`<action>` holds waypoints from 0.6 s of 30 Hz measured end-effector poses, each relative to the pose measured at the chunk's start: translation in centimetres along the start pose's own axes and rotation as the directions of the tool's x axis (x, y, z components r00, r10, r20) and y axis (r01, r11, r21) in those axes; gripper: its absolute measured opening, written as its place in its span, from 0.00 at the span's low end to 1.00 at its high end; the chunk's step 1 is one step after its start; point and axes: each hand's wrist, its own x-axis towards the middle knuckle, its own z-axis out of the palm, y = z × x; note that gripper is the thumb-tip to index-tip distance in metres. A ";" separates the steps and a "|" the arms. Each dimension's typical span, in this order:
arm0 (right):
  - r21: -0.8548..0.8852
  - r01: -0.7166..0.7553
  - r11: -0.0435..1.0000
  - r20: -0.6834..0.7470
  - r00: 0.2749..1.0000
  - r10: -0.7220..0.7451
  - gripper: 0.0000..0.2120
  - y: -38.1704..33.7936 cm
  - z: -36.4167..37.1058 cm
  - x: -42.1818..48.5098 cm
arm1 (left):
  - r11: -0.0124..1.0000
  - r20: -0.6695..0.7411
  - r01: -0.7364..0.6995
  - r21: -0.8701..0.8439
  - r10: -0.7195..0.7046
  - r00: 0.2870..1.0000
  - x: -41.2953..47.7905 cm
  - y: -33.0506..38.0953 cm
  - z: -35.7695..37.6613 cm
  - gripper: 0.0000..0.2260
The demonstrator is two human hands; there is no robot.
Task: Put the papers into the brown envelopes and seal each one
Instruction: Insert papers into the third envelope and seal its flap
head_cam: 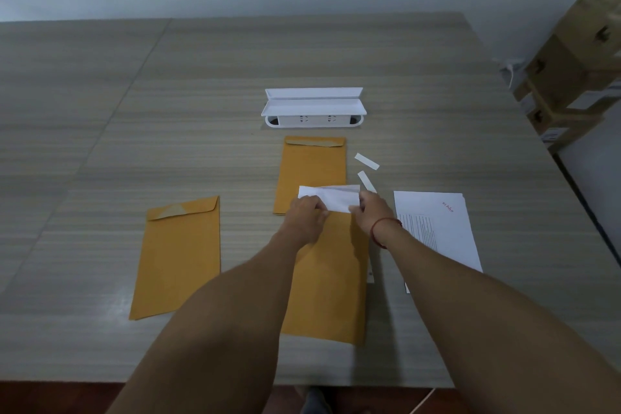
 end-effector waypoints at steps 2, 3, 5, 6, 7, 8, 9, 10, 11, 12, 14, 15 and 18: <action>-0.015 0.017 1.000 0.006 1.000 -0.017 0.09 0.4 0.1 -0.1 | 1.000 -0.002 0.007 0.006 -0.007 1.000 -0.2 0.0 0.2 0.05; 0.010 0.031 0.999 -0.008 0.999 -0.031 0.09 0.2 -0.1 -0.2 | 1.000 -0.007 0.007 0.004 -0.007 1.000 -0.2 0.0 0.3 0.05; 0.068 0.068 0.995 -0.037 0.997 -0.065 0.10 -0.3 -0.6 -0.4 | 1.000 -0.025 0.007 -0.002 -0.007 1.000 -0.2 0.1 0.2 0.06; 0.087 0.088 0.992 -0.049 0.995 -0.084 0.13 -0.4 -0.7 -0.3 | 1.000 -0.030 0.010 -0.005 -0.010 0.999 -0.2 0.2 0.2 0.06; 0.092 0.101 0.991 -0.060 0.994 -0.095 0.14 -0.5 -0.8 -0.4 | 1.000 -0.035 0.014 -0.008 -0.015 0.999 -0.1 0.2 0.2 0.06; 0.087 0.112 0.990 -0.070 0.992 -0.106 0.14 -0.5 -0.7 -0.4 | 1.000 -0.036 0.022 -0.011 -0.022 0.999 0.0 0.2 0.2 0.06; 0.070 0.107 0.992 -0.068 0.992 -0.102 0.14 -0.5 -0.6 -0.4 | 1.000 -0.037 0.025 -0.014 -0.026 0.999 0.0 0.2 0.1 0.05; 0.044 0.102 0.994 -0.061 0.993 -0.099 0.14 -0.4 -0.5 -0.3 | 1.000 -0.039 0.027 -0.014 -0.028 0.999 0.0 0.2 0.2 0.05; 0.008 0.093 0.996 -0.042 0.995 -0.092 0.14 -0.3 -0.4 -0.4 | 1.000 -0.041 0.028 -0.011 -0.029 0.999 0.0 0.0 0.2 0.05; -0.028 0.093 0.995 -0.019 0.995 -0.094 0.13 -0.2 -0.5 -0.4 | 1.000 -0.041 0.031 -0.003 -0.031 0.999 0.0 -0.1 0.3 0.05; -0.072 0.099 0.992 0.020 0.995 -0.097 0.11 -0.2 -0.6 -0.4 | 0.999 -0.040 0.034 0.014 -0.033 0.999 -0.1 -0.2 0.5 0.05; -0.084 0.100 0.991 0.034 0.995 -0.097 0.10 -0.1 -0.7 -0.3 | 0.999 -0.042 0.033 0.014 -0.032 0.999 -0.1 -0.4 0.7 0.05; -0.082 0.090 0.993 0.070 0.994 -0.084 0.10 0.1 -0.8 -0.1 | 1.000 -0.050 0.024 0.019 -0.023 0.999 -0.4 -0.6 0.9 0.04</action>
